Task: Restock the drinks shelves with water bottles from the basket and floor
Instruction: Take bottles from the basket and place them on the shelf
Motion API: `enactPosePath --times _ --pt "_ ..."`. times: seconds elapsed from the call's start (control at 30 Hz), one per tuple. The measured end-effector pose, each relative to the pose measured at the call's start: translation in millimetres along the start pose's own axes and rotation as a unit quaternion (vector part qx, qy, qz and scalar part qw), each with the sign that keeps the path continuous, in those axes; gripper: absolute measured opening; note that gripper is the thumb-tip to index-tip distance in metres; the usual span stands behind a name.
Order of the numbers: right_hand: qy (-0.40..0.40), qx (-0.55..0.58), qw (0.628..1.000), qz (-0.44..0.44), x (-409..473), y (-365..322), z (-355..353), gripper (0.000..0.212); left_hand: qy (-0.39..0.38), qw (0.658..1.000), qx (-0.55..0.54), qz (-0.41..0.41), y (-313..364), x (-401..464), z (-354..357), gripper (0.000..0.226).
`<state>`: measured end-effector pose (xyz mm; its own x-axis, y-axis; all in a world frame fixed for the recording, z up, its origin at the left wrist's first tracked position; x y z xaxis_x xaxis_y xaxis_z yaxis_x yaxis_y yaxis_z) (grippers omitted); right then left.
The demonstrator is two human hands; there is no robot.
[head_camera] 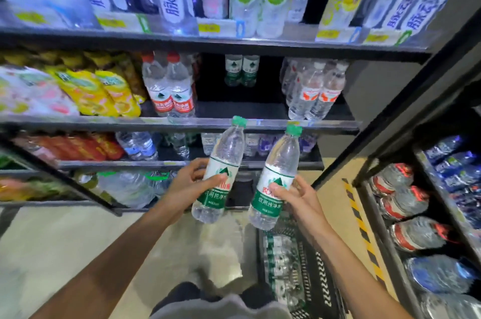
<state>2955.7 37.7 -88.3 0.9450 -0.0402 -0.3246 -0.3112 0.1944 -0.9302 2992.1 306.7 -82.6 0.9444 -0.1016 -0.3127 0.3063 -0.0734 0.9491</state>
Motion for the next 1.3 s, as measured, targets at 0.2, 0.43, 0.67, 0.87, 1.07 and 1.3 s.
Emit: enactPosePath --times 0.2,0.43,0.67,0.87,1.07,1.3 --pt "0.000 0.006 1.000 -0.002 28 -3 73 0.059 -0.015 1.000 0.008 0.022 12 12 -76 0.046" --pt "-0.028 -0.011 0.999 -0.019 37 -19 110 0.050 -0.076 0.994 0.037 0.075 26 34 -114 0.059" --pt "-0.062 -0.045 0.997 -0.025 42 -28 118 0.056 -0.078 0.992 0.013 0.095 23 54 -119 0.065" --pt "-0.068 -0.037 0.995 -0.055 57 -30 117 0.054 -0.059 0.990 0.046 0.120 31 67 -112 0.066" --pt "-0.061 -0.057 0.991 -0.104 83 -27 105 0.046 -0.060 0.988 0.065 0.127 40 90 -94 0.058" --pt "-0.011 -0.071 0.974 -0.213 115 -45 74 0.052 -0.049 0.980 0.096 0.170 63 119 -68 0.051"
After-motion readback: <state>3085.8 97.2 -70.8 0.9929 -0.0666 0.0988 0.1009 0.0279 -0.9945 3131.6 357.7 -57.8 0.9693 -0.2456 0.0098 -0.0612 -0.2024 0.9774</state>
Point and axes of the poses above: each hand's wrist, its own x-axis towards the middle knuckle, its own z-axis out of the palm, y = z × x, the point moved 3 cm from there along x, towards the middle knuckle, and after that the axes turned 3 degrees about x, right-handed, at the moved point
